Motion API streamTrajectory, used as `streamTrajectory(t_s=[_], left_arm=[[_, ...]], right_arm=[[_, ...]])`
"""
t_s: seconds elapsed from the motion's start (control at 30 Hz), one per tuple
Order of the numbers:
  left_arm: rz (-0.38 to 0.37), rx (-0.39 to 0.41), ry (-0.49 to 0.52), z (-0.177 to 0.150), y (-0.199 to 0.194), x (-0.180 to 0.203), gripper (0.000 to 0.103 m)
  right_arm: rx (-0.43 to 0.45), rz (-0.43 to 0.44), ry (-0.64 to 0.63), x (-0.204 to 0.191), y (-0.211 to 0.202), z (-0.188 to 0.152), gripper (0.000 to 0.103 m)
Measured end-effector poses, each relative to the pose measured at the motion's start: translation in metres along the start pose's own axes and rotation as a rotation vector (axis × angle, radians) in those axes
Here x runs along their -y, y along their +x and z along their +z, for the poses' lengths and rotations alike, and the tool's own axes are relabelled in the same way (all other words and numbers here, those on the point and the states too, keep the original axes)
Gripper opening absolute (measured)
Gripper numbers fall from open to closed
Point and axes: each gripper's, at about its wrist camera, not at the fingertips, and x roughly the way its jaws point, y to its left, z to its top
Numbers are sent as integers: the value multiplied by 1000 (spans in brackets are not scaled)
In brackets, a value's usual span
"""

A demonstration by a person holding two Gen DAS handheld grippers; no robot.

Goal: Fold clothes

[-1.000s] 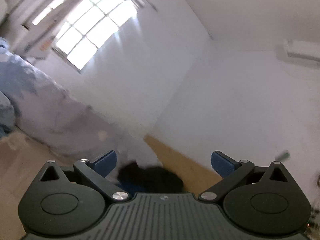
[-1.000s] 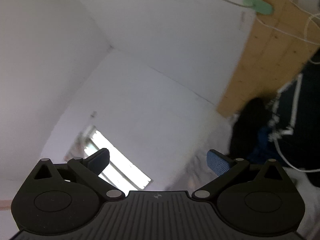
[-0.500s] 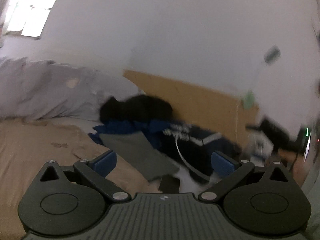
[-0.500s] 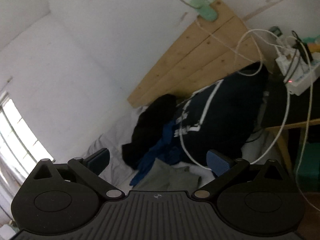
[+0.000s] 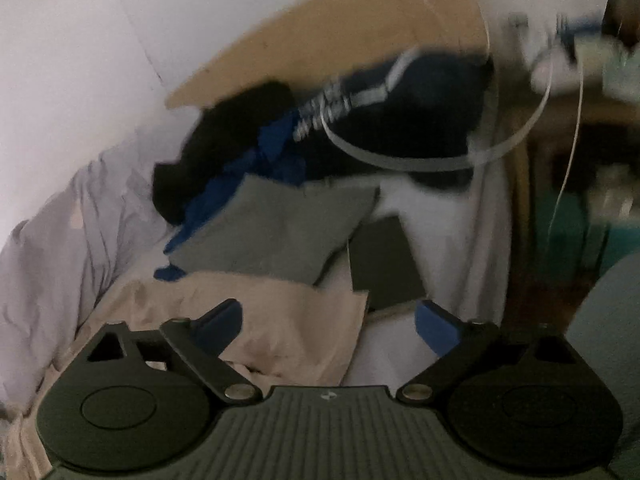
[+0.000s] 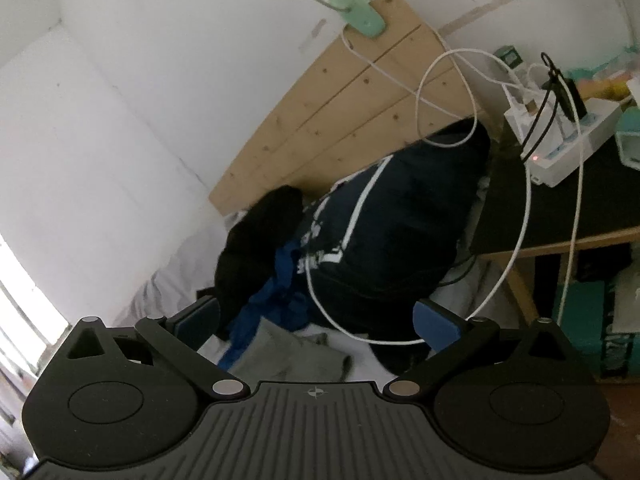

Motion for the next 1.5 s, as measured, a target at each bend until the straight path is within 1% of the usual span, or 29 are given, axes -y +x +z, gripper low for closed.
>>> streamTrajectory(t_s=[0.13, 0.17, 0.27, 0.33, 0.53, 0.7, 0.83, 0.9, 0.93, 1.0, 1.1, 1.27, 1.37, 1.5], left_arm=[[14, -79, 118, -7, 39, 13, 75], [14, -94, 141, -9, 44, 14, 69], [14, -113, 209, -14, 60, 21, 59], [1, -115, 239, -16, 66, 24, 58], [-5, -107, 323, -13, 87, 37, 58], [-24, -110, 379, -14, 100, 42, 55], [-87, -110, 414, -15, 100, 37, 47], [-126, -118, 458, -14, 99, 37, 36], [-144, -124, 478, -13, 99, 37, 36], [-145, -129, 509, -12, 97, 37, 35], [-141, -146, 505, -9, 97, 36, 35], [-96, -126, 571, -16, 90, 42, 34], [-73, -145, 565, -18, 92, 38, 34], [-53, -148, 563, -15, 96, 38, 39]], right_arm=[[2, -13, 4, 5, -2, 2, 103], [-2, -17, 8, 7, -1, 2, 103], [-16, -27, 35, 14, 5, 1, 103], [-27, -25, 49, 17, 7, -1, 103], [-72, -23, 90, 25, 16, -6, 103], [-110, -20, 112, 30, 20, -9, 103], [-130, -24, 136, 33, 21, -12, 103], [-141, -25, 147, 34, 22, -13, 103], [-147, -25, 150, 35, 23, -13, 103], [-156, -26, 156, 34, 23, -15, 103], [-165, -25, 161, 34, 25, -17, 103], [-188, -26, 156, 33, 28, -18, 103], [-189, -26, 154, 33, 28, -19, 103], [-201, -27, 155, 33, 30, -20, 103]])
